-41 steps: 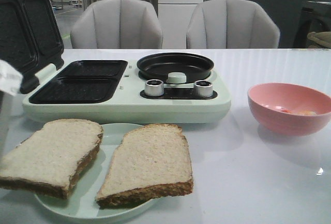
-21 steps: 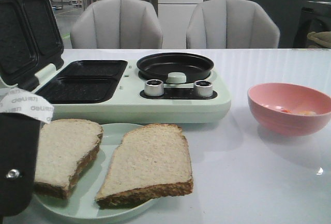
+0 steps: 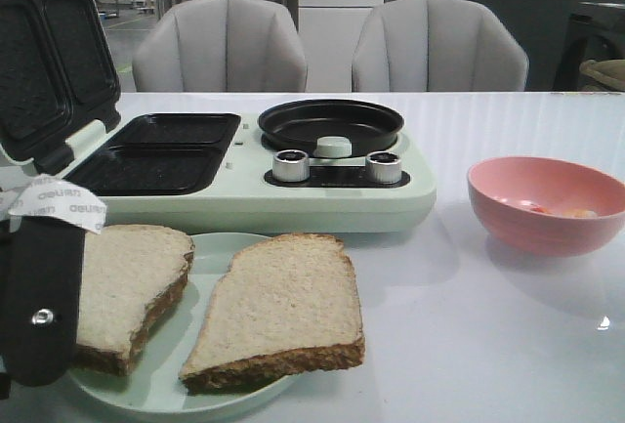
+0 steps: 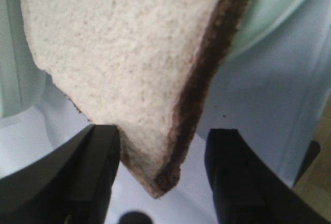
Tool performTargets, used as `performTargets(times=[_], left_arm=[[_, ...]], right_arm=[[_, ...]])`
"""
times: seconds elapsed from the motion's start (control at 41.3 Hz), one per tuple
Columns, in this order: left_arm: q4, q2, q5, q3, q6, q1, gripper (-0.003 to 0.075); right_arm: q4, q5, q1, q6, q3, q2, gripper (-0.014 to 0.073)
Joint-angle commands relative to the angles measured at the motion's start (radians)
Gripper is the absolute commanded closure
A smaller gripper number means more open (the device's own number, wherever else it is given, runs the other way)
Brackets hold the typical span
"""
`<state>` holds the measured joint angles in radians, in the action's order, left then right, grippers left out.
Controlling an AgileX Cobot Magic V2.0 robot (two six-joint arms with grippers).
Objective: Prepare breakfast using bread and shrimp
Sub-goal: 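Grasp the bread slice nearest the left gripper by its edge, then lift the bread slice and lower it onto the sandwich maker plate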
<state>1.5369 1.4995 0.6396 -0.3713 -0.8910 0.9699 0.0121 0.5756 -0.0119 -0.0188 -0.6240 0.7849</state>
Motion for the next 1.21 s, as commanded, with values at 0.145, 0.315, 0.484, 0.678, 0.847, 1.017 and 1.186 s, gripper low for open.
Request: performTargets(times=[0.145, 0.315, 0.484, 0.678, 0.847, 1.017, 1.186], left_arm=[[0.132, 0.037, 0.060, -0.021, -0.114, -0.017, 0.0293], [0.146, 0.047, 0.066, -0.021, -0.141, -0.017, 0.0386], [0.146, 0.043, 0.072, -0.021, -0.147, -0.017, 0.0554], [0.115, -0.007, 0.085, -0.021, -0.148, 0.015, 0.0619], [0.095, -0.087, 0.215, -0.021, -0.148, 0.106, 0.0619], [0.097, -0.176, 0.376, -0.021, -0.140, 0.213, 0.0619], [0.142, -0.265, 0.495, -0.021, -0.118, 0.275, 0.0619]], right_arm=[[0.008, -0.063, 0.004, 0.004, -0.036, 0.000, 0.0045], [0.008, -0.063, 0.004, 0.004, -0.036, 0.000, 0.0045], [0.008, -0.063, 0.004, 0.004, -0.036, 0.000, 0.0045], [0.008, -0.063, 0.004, 0.004, -0.036, 0.000, 0.0045], [0.008, -0.063, 0.004, 0.004, -0.036, 0.000, 0.0045], [0.008, -0.063, 0.004, 0.004, -0.036, 0.000, 0.0045], [0.008, -0.063, 0.004, 0.004, -0.036, 0.000, 0.0045]])
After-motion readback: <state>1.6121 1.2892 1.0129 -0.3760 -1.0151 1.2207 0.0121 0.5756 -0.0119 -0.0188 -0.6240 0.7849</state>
